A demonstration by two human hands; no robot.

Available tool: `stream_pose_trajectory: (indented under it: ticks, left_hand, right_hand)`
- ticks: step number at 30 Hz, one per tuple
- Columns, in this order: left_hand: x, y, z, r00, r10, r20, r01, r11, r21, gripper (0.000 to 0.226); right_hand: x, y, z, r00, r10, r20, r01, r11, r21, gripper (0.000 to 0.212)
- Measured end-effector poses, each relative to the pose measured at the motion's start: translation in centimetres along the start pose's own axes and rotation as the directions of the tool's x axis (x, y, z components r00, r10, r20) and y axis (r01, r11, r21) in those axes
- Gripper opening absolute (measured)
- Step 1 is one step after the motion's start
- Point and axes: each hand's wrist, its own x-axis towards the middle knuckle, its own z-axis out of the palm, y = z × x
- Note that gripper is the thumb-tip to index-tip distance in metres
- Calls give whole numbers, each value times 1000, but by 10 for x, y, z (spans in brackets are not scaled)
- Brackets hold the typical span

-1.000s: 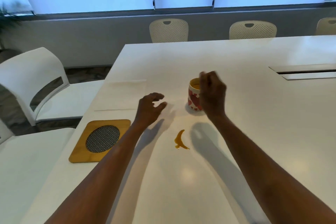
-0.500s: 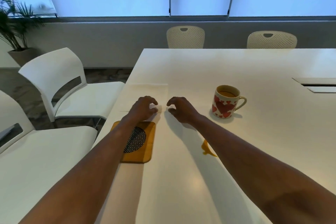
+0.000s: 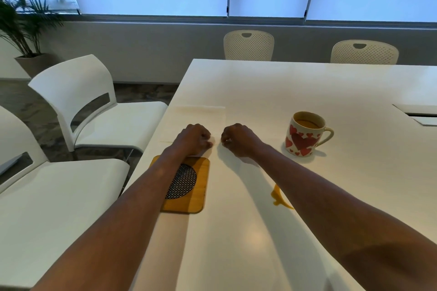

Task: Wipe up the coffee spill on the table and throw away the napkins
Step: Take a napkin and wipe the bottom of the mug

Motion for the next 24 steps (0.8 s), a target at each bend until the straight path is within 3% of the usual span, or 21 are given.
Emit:
stream_pose_trajectory:
  ticks: [7, 13, 24]
  left_hand:
    - [0, -8, -1, 999, 24, -28, -26, 997, -70, 22]
    - [3, -9, -3, 999, 28, -24, -30, 997, -68, 25]
    - [7, -12, -8, 998, 67, 14, -67, 997, -26, 25]
  right_hand:
    - [4, -1, 0, 995, -97, -31, 91, 984, -152, 21]
    - [6, -2, 2, 981, -188, -46, 174, 961, -217, 22]
    - [11, 1, 1, 994, -110, 6, 110, 988, -110, 14]
